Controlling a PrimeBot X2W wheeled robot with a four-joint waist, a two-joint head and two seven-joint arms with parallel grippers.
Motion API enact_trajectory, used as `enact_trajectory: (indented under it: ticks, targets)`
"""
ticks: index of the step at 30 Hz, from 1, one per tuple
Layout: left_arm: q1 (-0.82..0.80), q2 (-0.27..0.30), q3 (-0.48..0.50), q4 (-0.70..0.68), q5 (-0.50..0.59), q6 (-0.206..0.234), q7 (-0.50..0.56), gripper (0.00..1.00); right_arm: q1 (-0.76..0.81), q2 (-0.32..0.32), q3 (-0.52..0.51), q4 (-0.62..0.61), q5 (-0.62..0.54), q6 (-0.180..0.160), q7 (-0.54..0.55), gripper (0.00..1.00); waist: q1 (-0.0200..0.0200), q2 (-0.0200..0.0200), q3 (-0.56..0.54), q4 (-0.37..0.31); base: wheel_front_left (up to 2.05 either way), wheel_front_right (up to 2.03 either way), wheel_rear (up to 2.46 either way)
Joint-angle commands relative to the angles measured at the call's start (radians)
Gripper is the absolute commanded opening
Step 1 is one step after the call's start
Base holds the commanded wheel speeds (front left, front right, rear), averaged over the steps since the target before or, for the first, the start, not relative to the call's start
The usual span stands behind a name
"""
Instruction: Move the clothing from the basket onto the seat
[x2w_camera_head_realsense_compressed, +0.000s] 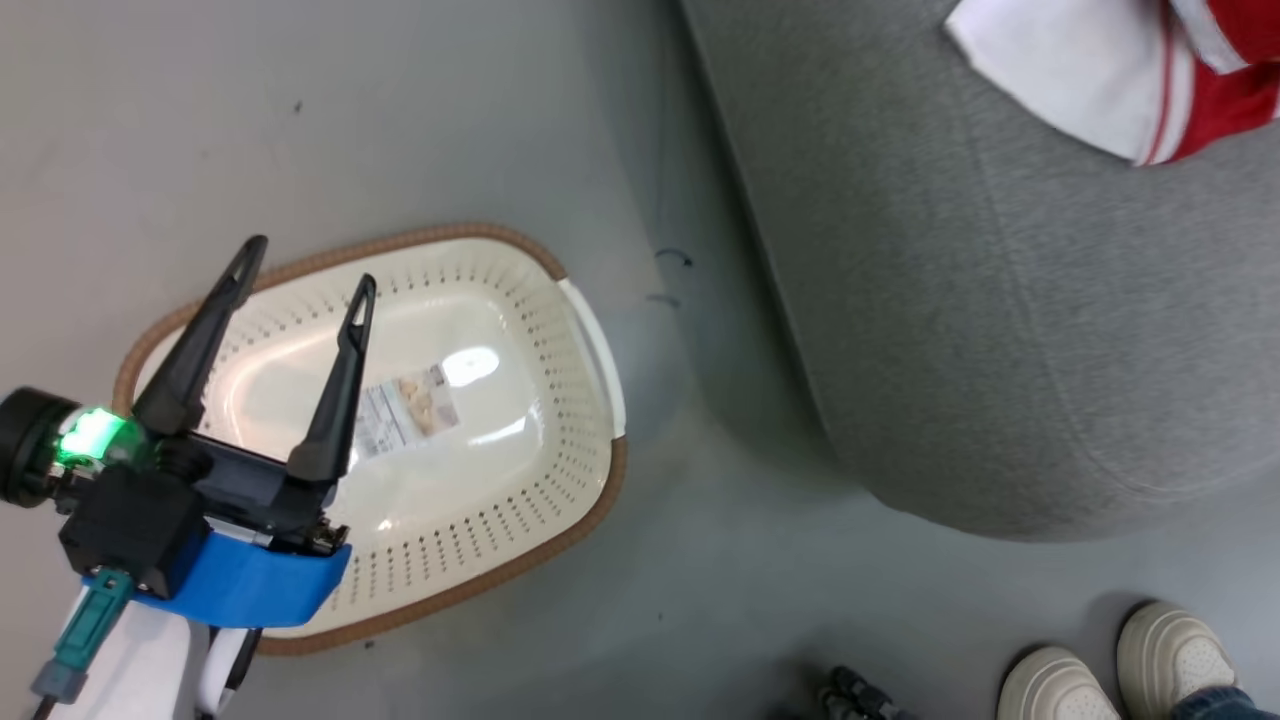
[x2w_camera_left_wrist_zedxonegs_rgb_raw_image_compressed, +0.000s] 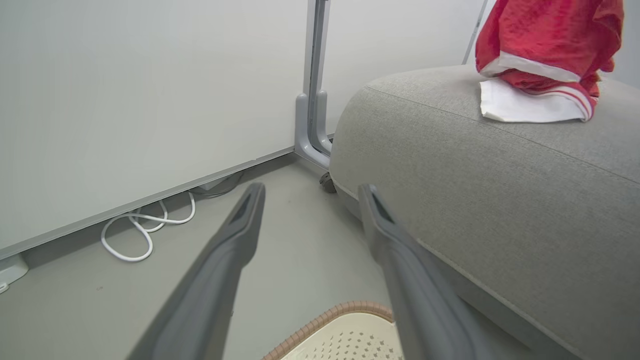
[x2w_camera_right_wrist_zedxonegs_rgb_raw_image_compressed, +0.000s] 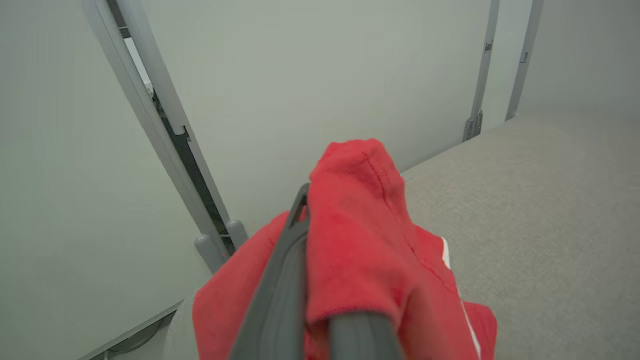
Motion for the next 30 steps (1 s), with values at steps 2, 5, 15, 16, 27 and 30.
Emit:
enact_trajectory:
  ticks: [2,5,15,16,27,30]
  targets:
    - [-0.018,0.011,0.009,-0.013,0.006,0.009,-0.001,1.00,0.012,0.009,-0.023,0.029,-0.032,0.001,-0.024,0.00,-0.0003,0.0000,0.078,0.052,0.00,0.00,0.00]
    - [-0.013,0.015,0.014,-0.023,0.004,0.012,-0.007,1.00,0.030,0.018,-0.057,0.087,-0.091,0.001,-0.055,0.00,-0.0003,0.0000,0.090,0.062,0.00,0.00,0.00]
    - [-0.025,-0.036,-0.025,0.041,-0.014,0.009,-0.025,1.00,0.091,0.045,-0.054,0.196,-0.205,0.001,-0.118,1.00,-0.0003,0.0000,-0.026,0.099,0.00,0.00,0.00]
    - [-0.025,-0.044,-0.030,0.053,-0.017,0.008,-0.026,1.00,0.105,0.049,-0.047,0.199,-0.206,0.001,-0.121,1.00,-0.0003,0.0000,-0.049,0.103,0.00,0.00,0.00]
    - [0.020,-0.161,-0.039,0.190,-0.064,0.000,-0.028,1.00,0.374,0.055,0.090,0.104,-0.174,0.001,-0.106,1.00,-0.0003,0.0000,-0.316,0.158,0.00,0.00,0.00]
    - [0.038,-0.191,-0.042,0.223,-0.068,-0.001,-0.028,1.00,0.481,0.066,0.116,0.037,-0.166,0.001,-0.124,1.00,-0.0003,0.0000,-0.380,0.176,0.00,0.00,0.00]
